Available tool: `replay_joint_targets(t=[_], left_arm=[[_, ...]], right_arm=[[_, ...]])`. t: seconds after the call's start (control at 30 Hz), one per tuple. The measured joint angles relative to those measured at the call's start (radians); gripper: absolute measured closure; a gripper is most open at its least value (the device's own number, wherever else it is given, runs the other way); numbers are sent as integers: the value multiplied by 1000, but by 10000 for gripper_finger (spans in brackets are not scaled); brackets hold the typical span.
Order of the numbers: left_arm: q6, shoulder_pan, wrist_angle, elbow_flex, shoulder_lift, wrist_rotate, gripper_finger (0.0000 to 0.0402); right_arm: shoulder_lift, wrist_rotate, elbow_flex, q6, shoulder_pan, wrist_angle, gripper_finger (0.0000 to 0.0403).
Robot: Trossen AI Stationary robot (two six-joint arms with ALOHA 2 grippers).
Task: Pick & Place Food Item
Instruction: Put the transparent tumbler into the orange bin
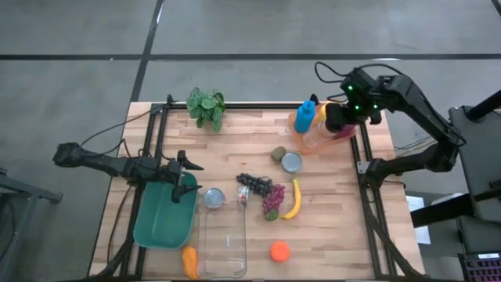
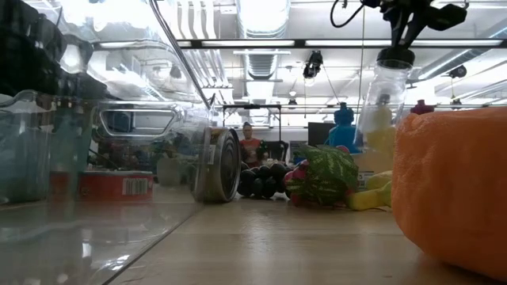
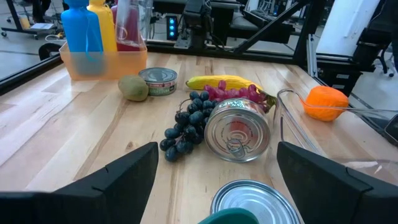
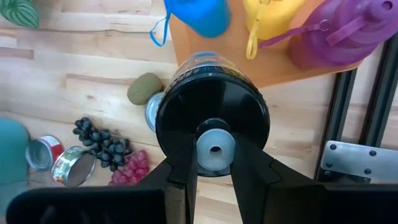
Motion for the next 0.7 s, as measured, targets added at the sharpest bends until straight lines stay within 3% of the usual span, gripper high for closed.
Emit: replay_joint_targets(t=[0.7], left_arm=[[0,0,0,0,0,0,66]], right_arm=[[100,-56,30,-85,-53,1,337]])
